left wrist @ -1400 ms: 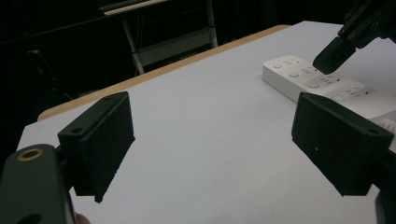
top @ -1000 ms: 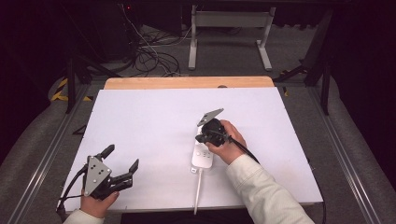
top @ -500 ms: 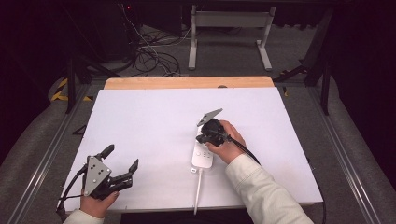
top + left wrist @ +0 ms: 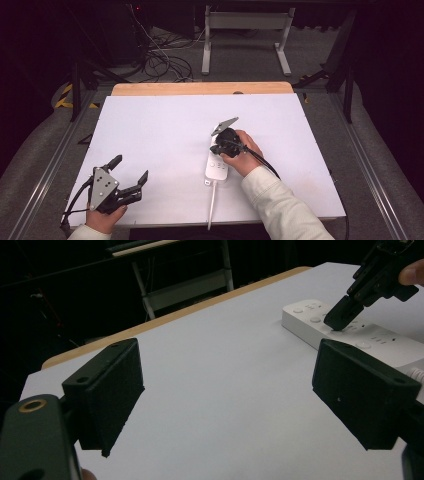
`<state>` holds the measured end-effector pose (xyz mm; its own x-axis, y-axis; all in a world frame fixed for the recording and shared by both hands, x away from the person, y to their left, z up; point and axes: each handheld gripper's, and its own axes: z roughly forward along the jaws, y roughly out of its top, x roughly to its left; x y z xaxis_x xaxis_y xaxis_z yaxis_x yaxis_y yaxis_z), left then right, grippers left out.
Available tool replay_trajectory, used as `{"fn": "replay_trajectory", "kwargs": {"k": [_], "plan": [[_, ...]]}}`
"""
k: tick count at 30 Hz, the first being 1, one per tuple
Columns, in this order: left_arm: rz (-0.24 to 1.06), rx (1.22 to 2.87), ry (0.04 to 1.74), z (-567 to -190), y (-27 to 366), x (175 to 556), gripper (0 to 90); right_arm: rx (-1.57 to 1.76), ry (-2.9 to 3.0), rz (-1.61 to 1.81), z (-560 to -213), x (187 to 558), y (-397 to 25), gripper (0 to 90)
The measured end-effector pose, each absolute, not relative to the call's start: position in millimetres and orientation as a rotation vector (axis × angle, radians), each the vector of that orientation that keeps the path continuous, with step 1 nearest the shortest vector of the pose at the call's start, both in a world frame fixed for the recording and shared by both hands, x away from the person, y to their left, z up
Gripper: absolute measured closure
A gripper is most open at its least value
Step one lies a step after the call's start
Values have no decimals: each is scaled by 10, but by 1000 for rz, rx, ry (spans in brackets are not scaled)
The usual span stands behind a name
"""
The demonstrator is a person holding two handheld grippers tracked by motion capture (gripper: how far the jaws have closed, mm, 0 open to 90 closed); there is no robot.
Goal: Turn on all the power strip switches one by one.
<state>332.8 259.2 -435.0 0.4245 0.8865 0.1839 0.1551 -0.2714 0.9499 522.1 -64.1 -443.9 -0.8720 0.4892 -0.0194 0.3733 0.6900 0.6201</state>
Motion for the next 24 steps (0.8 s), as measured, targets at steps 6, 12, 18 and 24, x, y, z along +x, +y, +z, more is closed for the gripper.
{"fn": "replay_trajectory", "kwargs": {"k": [6,12,18,24], "plan": [[943,1705,916,-4350,2589,3325,134,705,2712,939,-4450,5212,-643,900],[943,1705,914,-4351,2588,3326,134,721,2716,958,-4467,5225,-665,900],[942,1706,916,-4351,2587,3325,134,714,2712,949,-4470,5217,-653,900],[941,1706,915,-4351,2583,3323,134,715,2705,932,-4470,5200,-636,900]]}}
